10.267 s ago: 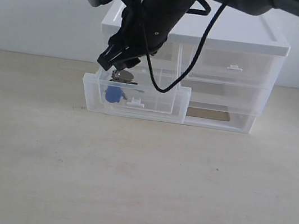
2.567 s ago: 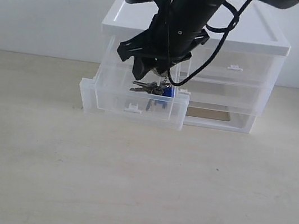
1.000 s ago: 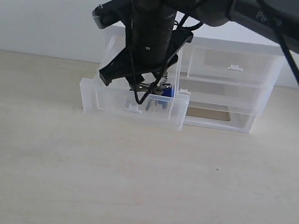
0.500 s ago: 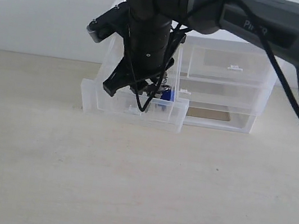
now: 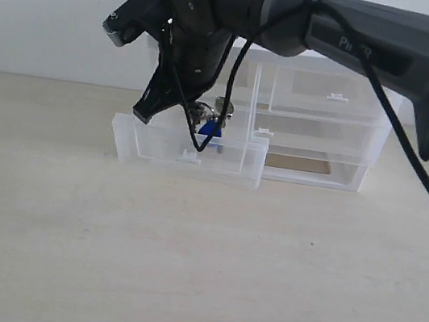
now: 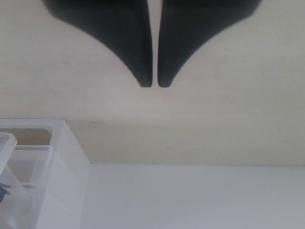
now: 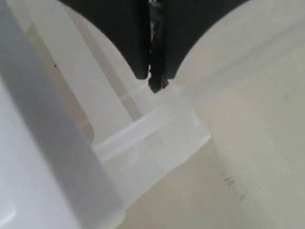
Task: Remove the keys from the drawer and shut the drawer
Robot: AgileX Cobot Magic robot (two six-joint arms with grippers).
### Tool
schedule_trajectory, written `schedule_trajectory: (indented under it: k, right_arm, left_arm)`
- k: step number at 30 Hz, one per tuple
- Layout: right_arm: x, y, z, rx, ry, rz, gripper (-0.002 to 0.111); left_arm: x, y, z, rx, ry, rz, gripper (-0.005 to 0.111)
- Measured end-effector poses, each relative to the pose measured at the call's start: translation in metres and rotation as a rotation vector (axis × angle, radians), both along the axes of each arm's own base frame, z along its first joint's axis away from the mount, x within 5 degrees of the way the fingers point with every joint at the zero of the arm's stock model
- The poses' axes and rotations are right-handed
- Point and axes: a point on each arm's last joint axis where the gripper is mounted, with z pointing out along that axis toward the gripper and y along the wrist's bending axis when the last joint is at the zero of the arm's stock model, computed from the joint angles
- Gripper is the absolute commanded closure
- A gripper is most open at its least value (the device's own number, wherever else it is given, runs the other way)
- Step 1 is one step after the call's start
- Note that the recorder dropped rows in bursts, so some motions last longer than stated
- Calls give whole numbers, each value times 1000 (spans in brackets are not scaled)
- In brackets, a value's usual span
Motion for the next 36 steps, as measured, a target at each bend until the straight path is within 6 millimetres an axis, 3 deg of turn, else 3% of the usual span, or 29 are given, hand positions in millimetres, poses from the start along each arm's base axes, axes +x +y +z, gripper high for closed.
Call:
schedule_trajectory:
  k: [3, 8, 13, 14, 18, 20, 25, 27, 33, 36]
  right_arm:
    - [1, -2, 6, -3, -32, -17, 108]
    - [-8, -13, 40, 20, -74, -28, 108]
    - [-15, -19, 51, 18, -49, -33, 107]
    - [-16, -20, 51, 2, -32, -40, 100]
    - [-20, -26, 43, -44, 60, -75, 50]
    - [-17, -28, 37, -34, 92, -85, 53]
    - [-18, -24, 36, 16, 121, -77, 79]
    - [-18, -23, 35, 28, 121, -74, 83]
    - [-12, -20, 24, 12, 120, -73, 65]
    - [-9, -20, 17, -9, 112, -83, 63]
  left_arm:
    - [0, 0, 0, 0, 0, 0, 102]
    - [0, 0, 0, 0, 0, 0, 102]
    - [0, 0, 0, 0, 0, 0, 102]
    - [0, 0, 0, 0, 0, 0, 102]
    - [0, 0, 0, 0, 0, 0, 102]
    - [0, 0, 0, 0, 0, 0, 102]
    - [0, 0, 0, 0, 0, 0, 102]
    - [0, 0, 0, 0, 0, 0, 102]
    - [0, 0, 0, 0, 0, 0, 102]
    - [0, 0, 0, 0, 0, 0, 102]
